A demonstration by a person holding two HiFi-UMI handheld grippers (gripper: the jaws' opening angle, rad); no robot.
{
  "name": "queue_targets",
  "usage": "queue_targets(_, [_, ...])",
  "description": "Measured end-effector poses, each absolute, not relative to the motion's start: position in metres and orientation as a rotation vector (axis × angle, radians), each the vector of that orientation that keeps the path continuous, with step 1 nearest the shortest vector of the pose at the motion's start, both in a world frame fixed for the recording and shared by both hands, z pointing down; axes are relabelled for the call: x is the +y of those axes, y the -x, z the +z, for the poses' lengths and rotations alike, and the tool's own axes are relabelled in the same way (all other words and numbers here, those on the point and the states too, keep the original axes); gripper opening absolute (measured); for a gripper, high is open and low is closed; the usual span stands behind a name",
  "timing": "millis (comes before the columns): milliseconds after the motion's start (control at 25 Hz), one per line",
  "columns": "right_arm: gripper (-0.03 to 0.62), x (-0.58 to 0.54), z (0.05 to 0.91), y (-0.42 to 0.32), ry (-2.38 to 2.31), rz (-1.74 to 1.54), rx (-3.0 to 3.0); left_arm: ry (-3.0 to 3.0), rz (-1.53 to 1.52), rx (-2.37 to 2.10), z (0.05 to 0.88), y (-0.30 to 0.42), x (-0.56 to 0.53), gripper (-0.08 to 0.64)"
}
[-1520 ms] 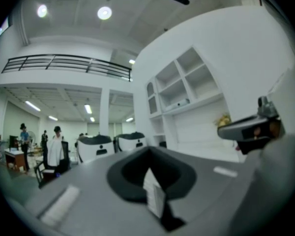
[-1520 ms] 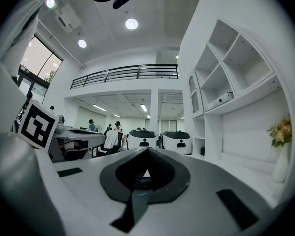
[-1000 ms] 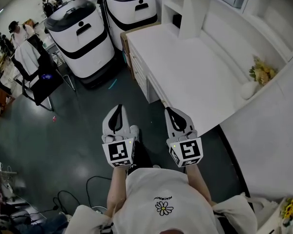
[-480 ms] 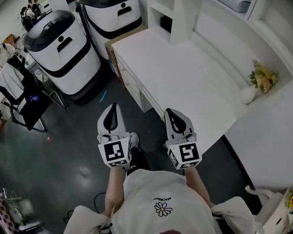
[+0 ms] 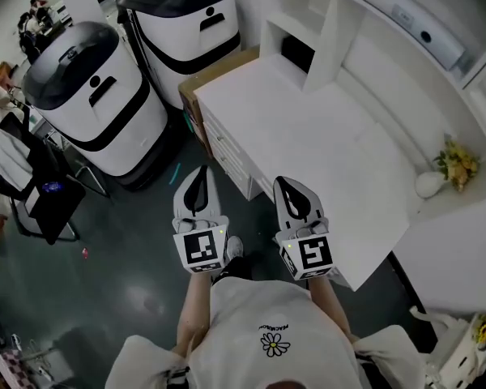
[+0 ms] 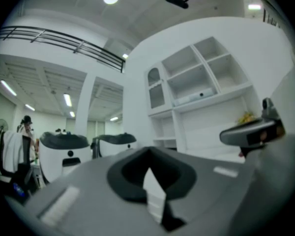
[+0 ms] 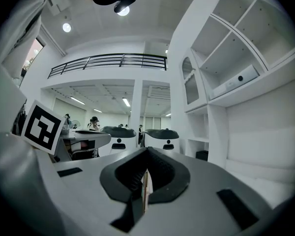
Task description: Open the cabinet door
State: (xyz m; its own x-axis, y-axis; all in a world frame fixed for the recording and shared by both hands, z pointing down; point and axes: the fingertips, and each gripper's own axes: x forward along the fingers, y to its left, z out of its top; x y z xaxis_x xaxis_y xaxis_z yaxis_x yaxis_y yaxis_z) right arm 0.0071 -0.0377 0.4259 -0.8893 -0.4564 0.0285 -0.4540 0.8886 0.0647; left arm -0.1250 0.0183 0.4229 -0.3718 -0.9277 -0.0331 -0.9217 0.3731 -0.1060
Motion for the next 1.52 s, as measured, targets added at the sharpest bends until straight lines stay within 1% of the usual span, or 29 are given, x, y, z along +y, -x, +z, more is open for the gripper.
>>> queue_targets(280, [0.000, -0.074, 0.426, 0.065, -0.778, -0.089, -2.955, 1.805, -0.110, 2.495, 0.429, 0.197, -0.026, 0.006])
queue_targets(480, [0.000, -0.090, 0.442, 0.080, -0.775, -0.067, -2.906, 1.852, -0.091, 2.512, 0.447, 0.212, -0.050, 0.006])
queue_targets(720, [0.000, -0.119, 0.446, 0.081, -0.789, -0.069, -2.916, 1.853, -0.087, 2.515, 0.455, 0.208, -0.076, 0.006])
queue_targets(840, [0.000, -0.134, 0.439, 0.075, -0.819, -0.073, -2.925, 1.879, -0.093, 2.464, 0.448, 0.192, -0.087, 0.006])
queue_targets(1160, [0.000, -0.163, 0.425, 0.064, -0.869, -0.086, -2.966, 1.875, -0.084, 2.428, 0.432, 0.181, -0.118, 0.006])
queue_targets(1360, [0.000, -0.181, 0.419, 0.037, -0.952, -0.110, -2.976, 1.927, -0.120, 2.369, 0.433, 0.159, -0.150, 0.006])
queue_targets(1520, [0.000, -0.202, 0.419, 0.007, -1.055, -0.128, -2.946, 1.968, -0.082, 2.309, 0.431, 0.133, -0.178, 0.006])
